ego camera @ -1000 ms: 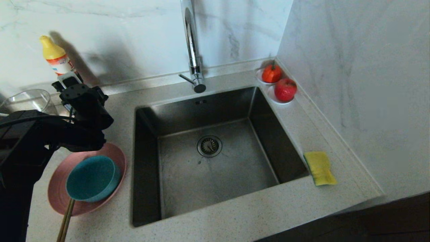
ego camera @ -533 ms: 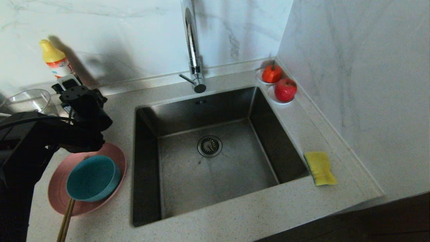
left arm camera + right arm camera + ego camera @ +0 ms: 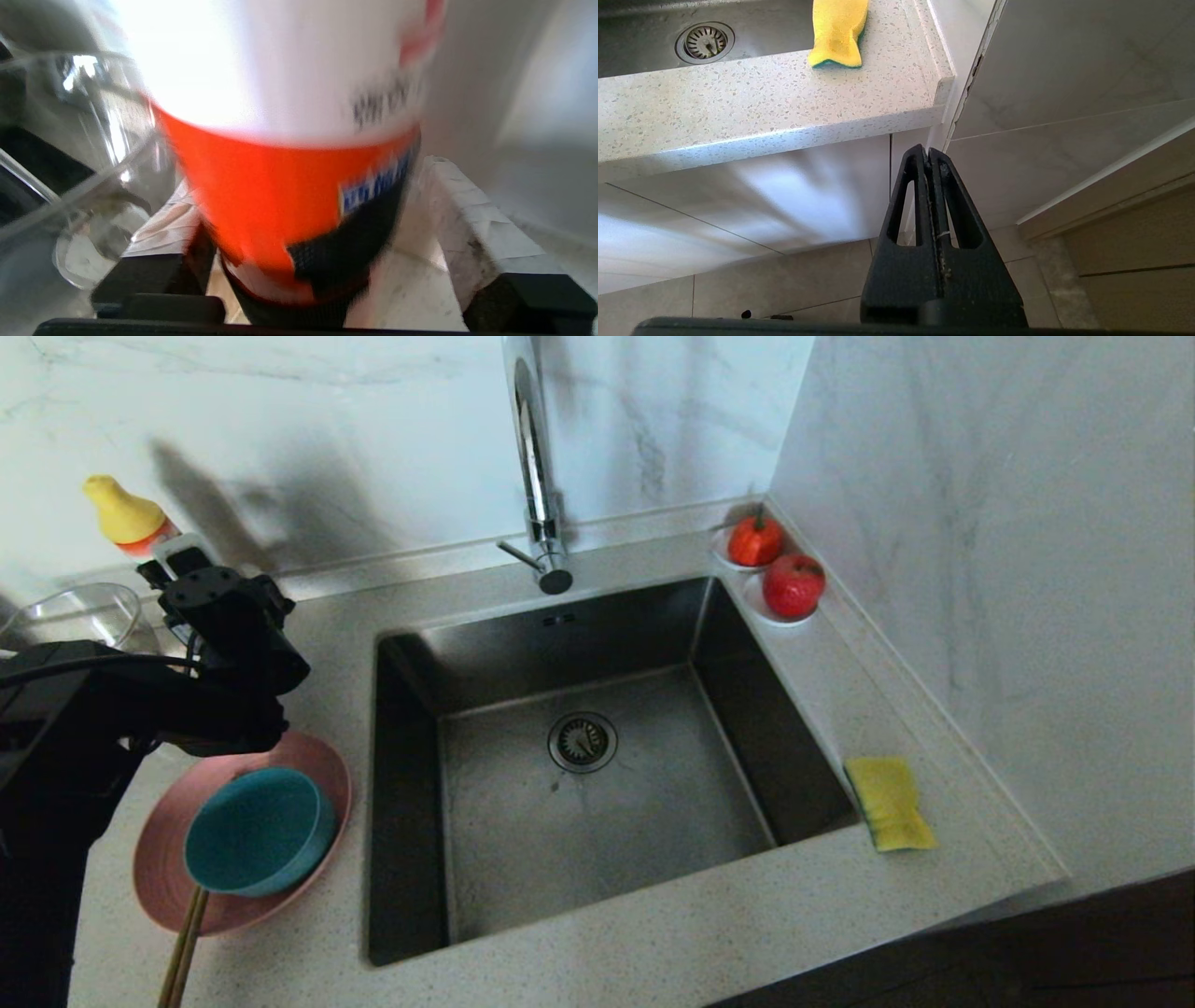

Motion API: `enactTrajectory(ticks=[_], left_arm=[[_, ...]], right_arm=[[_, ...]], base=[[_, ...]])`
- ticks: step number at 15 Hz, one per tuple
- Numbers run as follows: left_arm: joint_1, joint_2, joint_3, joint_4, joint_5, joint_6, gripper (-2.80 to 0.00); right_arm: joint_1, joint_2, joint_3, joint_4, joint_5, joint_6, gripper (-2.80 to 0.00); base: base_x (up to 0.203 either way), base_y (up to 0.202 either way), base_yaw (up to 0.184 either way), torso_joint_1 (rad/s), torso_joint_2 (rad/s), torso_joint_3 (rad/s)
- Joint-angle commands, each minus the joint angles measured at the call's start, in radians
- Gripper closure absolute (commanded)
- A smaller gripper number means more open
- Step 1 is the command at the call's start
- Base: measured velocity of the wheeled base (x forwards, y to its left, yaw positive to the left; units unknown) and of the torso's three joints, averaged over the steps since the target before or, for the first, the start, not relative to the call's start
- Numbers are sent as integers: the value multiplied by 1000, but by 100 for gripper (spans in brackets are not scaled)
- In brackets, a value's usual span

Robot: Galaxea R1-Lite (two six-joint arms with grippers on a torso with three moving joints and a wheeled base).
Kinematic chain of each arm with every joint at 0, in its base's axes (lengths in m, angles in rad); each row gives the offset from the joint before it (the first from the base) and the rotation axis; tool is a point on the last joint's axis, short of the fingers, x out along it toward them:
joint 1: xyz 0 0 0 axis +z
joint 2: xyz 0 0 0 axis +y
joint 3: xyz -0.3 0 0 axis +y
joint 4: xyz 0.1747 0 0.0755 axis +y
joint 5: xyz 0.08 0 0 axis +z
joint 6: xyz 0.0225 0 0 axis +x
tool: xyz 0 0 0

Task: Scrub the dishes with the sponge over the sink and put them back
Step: Place the dish soap on the table

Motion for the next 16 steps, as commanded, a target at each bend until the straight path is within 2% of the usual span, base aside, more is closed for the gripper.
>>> enactTrajectory(ticks=[1,11,16], left_arm=[[1,-27,10,-9,4,-1,-280],[-6,-222,31,29,5,10,-280],[-25,-396,-13,142,-3,10,-280]], right_arm=[[0,1,0,-1,0,0,0],[0,1,0,-1,0,0,0],[0,1,0,-1,0,1,0]], base=[[0,0,0,0,0,0],[0,0,0,0,0,0],[0,0,0,0,0,0]])
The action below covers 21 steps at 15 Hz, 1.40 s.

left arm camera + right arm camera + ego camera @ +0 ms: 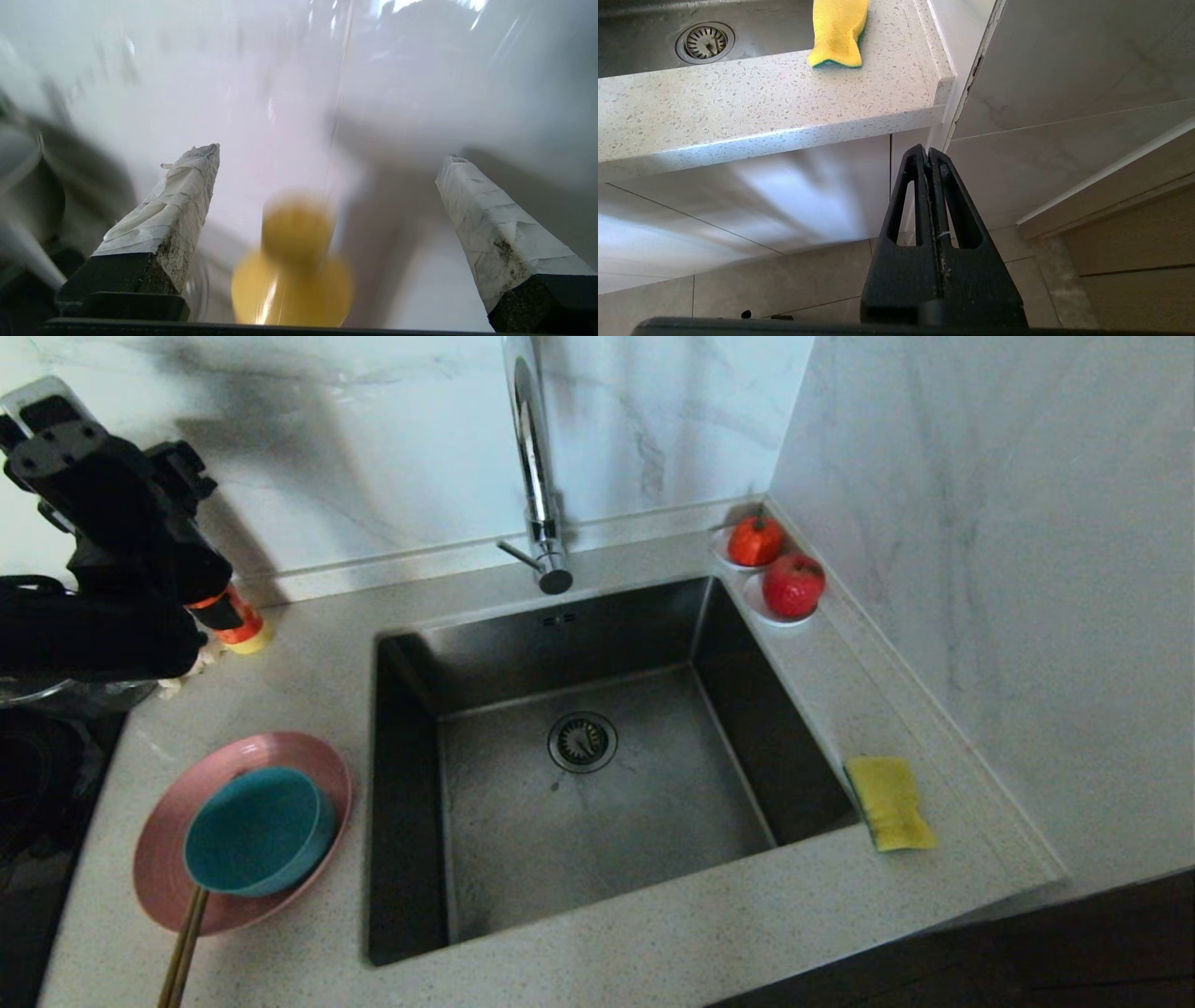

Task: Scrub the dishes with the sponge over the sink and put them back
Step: Place the dish soap on the table, then turn on the faucet

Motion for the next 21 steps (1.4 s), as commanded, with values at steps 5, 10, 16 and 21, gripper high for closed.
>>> enactTrajectory(ticks=[5,10,16,21], left_arm=[[-54,-327,-13,199,-20,-1,0],[-97,-587,121,453,-84,-7,0],[-242,-888,423,782,-187,-16,0],[-413,-837,515,997,-256,-163,0]], right_arm=[[0,1,0,-1,0,1,0],[-1,1,0,0,0,1,0],[0,1,0,1,0,0,0],[-1,1,0,0,0,0,0]], base=[[0,0,0,0,0,0],[0,0,0,0,0,0],[0,0,0,0,0,0],[0,0,0,0,0,0]])
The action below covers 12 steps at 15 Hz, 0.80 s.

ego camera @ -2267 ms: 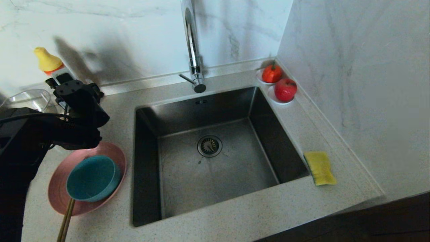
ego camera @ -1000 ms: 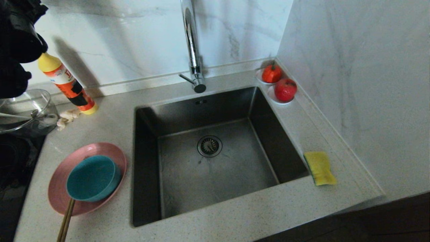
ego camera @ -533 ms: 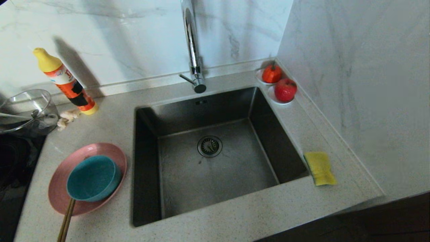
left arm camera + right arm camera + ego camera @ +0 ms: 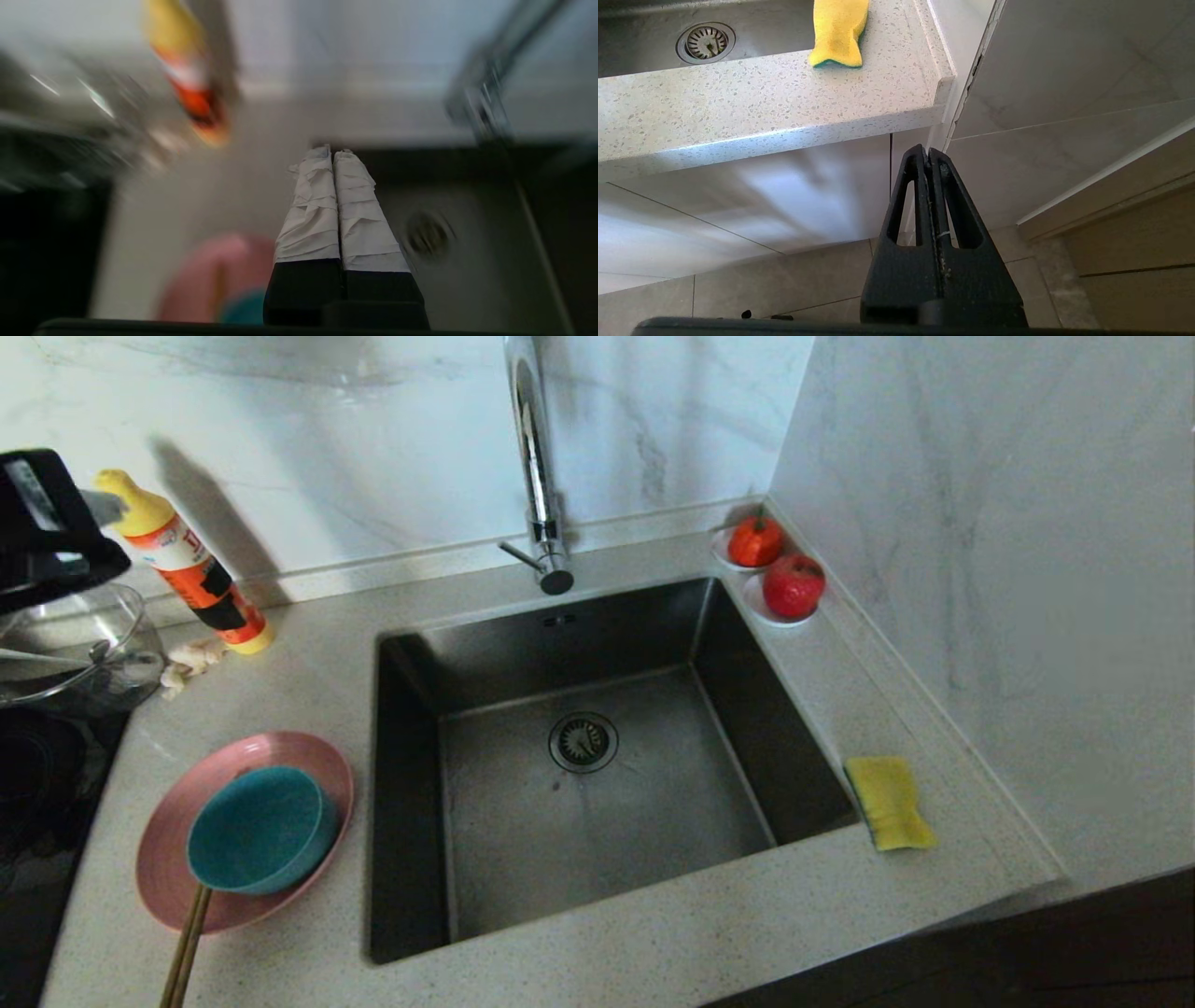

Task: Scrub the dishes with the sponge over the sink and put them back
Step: Turn on the faucet

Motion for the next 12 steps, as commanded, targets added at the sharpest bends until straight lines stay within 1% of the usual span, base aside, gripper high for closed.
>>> enactTrajectory(ticks=[1,3,5,6,7,8,9,10,12], left_arm=[[-29,95,-3,45,-27,-87,0],[-31,195,-52,83,-80,-152,0],[-31,290,-164,151,-133,-230,0],[-31,329,-225,199,-205,-274,0],[-30,367,-276,238,-314,-321,0],[-27,408,-318,256,-378,-368,0],[-25,453,-363,263,-406,-408,0],[-24,505,-410,265,-418,-433,0],[-22,602,-509,264,-428,-460,0]], right_arm=[[1,1,0,-1,0,-1,0],[1,1,0,-1,0,1,0],[1,1,0,0,0,1,0],[-1,1,0,-1,0,-1,0],[0,1,0,0,0,-1,0],[0,1,0,0,0,-1,0],[1,1,0,0,0,1,0],[-1,1,0,-1,0,1,0],[-1,1,0,-1,0,-1,0]], base=[[0,0,0,0,0,0],[0,0,0,0,0,0],[0,0,0,0,0,0],[0,0,0,0,0,0],[0,0,0,0,0,0],[0,0,0,0,0,0],[0,0,0,0,0,0],[0,0,0,0,0,0],[0,0,0,0,0,0]])
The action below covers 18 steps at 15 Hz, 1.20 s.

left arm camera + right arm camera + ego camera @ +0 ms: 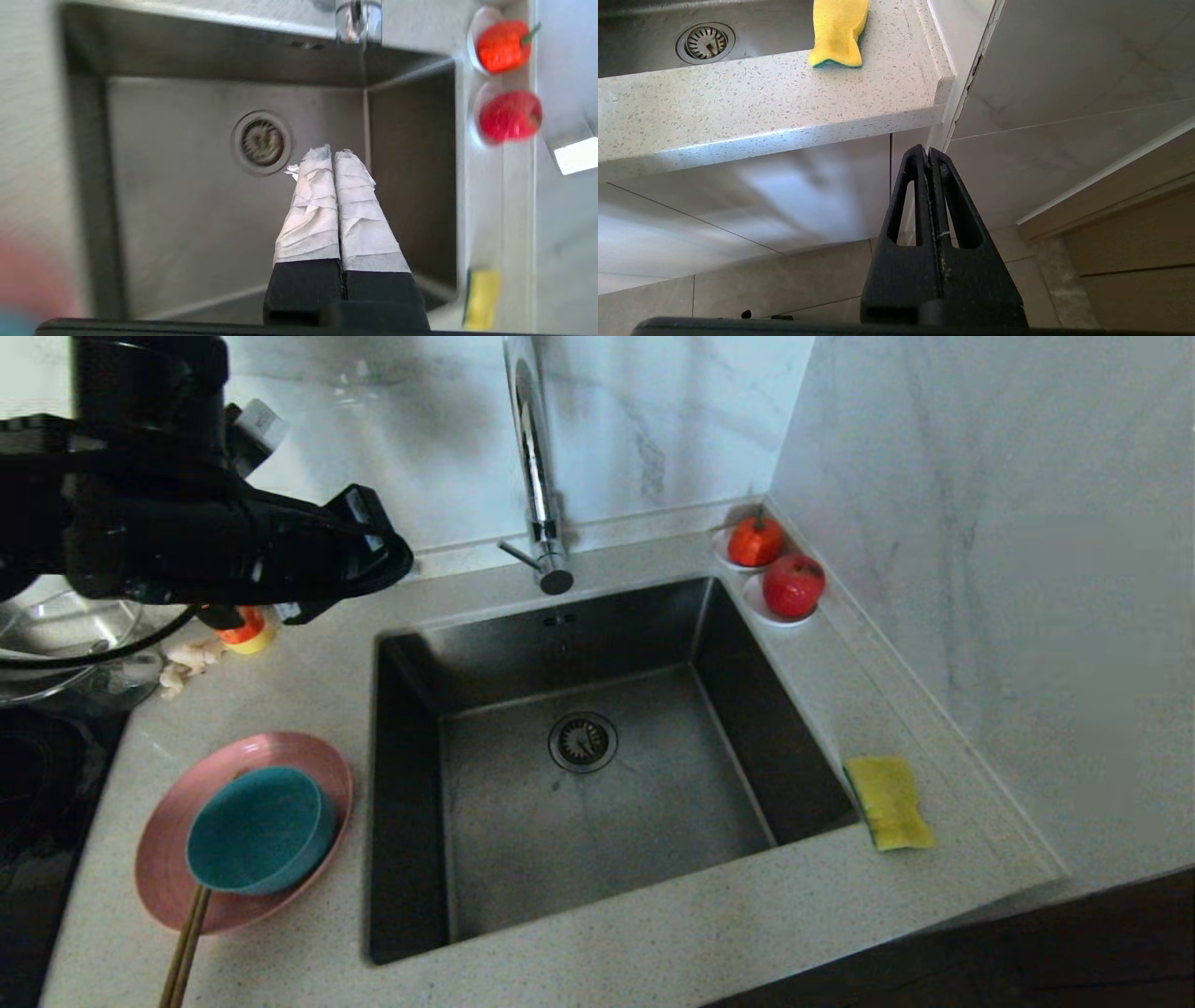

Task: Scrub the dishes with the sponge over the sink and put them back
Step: Turn on the faucet

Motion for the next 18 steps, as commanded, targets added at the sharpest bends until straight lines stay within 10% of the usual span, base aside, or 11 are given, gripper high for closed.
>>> enactTrajectory(ticks=[1,10,18], left_arm=[[6,164,-114,-3,-7,-20,0],[100,406,-346,-114,-217,-236,0],[115,454,-346,-305,-285,-270,0]], right_arm=[[0,1,0,0,0,0,0],[1,1,0,1,0,-1,0],[0,1,0,0,0,1,0]], base=[[0,0,0,0,0,0],[0,0,0,0,0,0],[0,0,0,0,0,0]])
